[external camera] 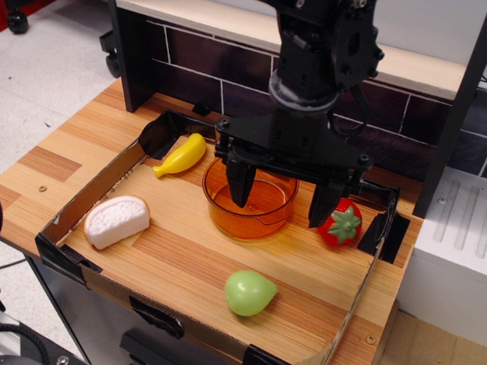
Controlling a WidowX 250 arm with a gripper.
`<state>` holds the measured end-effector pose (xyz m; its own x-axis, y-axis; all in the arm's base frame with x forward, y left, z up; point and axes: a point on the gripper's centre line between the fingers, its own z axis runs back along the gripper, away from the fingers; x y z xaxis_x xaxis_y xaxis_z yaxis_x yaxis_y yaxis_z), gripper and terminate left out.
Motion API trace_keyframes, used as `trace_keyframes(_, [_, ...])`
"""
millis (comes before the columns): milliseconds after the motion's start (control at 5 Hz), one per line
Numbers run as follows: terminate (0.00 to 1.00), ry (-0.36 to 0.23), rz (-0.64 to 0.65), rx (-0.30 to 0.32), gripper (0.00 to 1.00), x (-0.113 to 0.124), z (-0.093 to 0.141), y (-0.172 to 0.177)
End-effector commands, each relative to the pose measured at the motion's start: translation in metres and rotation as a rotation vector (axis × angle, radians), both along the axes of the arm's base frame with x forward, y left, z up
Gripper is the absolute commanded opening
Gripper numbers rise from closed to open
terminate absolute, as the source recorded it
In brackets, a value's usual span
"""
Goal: Put sushi in pot
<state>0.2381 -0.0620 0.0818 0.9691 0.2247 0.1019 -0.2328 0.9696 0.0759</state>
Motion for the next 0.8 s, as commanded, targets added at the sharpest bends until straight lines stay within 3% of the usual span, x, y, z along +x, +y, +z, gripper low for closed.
trace_keyframes(0, [0.00, 0.000, 0.000, 0.000, 1.00, 0.000, 0.000, 0.000])
trace_keyframes(200, [0.00, -0.083, -0.048, -0.048, 1.00, -0.007, 0.024, 0.010])
trace_keyframes(400, [0.00, -0.055, -0.121, -0.104, 1.00, -0.017, 0.038, 0.034])
trace_keyframes(600, [0.00, -0.008, -0.281, -0.121, 1.00, -0.024, 0.033, 0.067])
